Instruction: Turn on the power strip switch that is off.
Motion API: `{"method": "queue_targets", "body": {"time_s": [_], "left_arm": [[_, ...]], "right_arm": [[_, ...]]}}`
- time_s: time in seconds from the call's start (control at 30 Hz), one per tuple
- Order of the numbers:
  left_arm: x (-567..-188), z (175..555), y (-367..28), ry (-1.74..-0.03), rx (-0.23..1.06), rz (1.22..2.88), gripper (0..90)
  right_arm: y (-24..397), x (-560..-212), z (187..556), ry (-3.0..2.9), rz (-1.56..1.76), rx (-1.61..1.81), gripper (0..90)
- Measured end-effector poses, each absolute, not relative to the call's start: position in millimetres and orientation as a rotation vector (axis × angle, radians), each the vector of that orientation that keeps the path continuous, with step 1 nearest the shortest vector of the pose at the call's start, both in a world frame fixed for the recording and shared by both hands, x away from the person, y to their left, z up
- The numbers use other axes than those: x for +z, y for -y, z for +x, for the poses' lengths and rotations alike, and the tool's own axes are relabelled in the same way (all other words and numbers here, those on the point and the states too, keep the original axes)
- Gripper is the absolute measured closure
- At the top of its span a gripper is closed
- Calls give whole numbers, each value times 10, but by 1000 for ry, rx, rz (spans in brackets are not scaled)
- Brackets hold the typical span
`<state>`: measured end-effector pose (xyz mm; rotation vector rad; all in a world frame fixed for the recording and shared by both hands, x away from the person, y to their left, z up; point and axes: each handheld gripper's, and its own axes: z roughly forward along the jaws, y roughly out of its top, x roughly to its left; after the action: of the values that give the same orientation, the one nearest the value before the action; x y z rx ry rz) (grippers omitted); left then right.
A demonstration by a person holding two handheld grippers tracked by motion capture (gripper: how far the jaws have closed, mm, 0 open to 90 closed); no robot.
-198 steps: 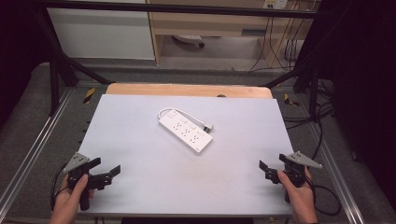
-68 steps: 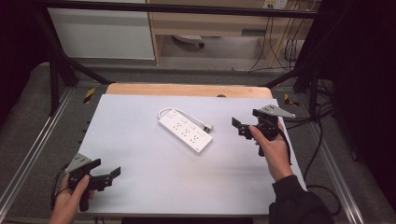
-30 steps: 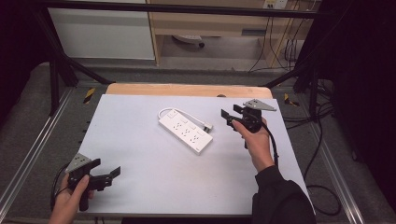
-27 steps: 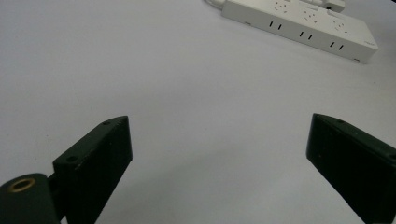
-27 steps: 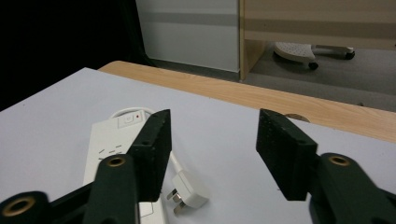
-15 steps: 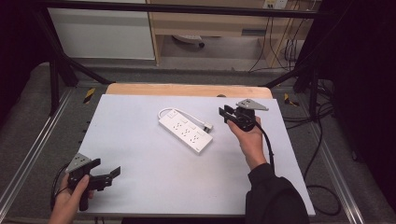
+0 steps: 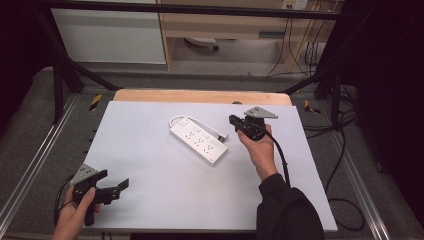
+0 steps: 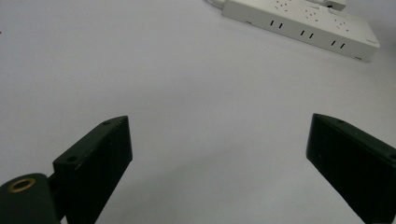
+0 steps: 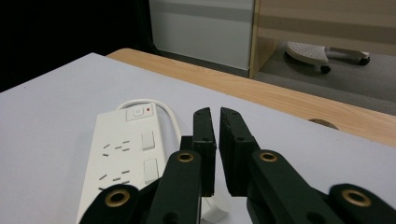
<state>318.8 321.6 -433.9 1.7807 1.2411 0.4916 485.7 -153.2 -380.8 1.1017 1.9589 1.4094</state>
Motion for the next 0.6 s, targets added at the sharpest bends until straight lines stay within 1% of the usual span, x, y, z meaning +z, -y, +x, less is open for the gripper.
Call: {"method": "queue_targets", "body": {"time_s": [0.3, 0.6], "left_arm": [[-4338, 3188, -3218, -1239, 493, 1783, 69], [-4338, 3189, -3218, -1239, 493, 1783, 69]], "right_arm": [[1417, -3854, 4886, -2009, 1088, 1379, 895], [1339, -3923, 4905, -2052, 1085, 1360, 900]]}}
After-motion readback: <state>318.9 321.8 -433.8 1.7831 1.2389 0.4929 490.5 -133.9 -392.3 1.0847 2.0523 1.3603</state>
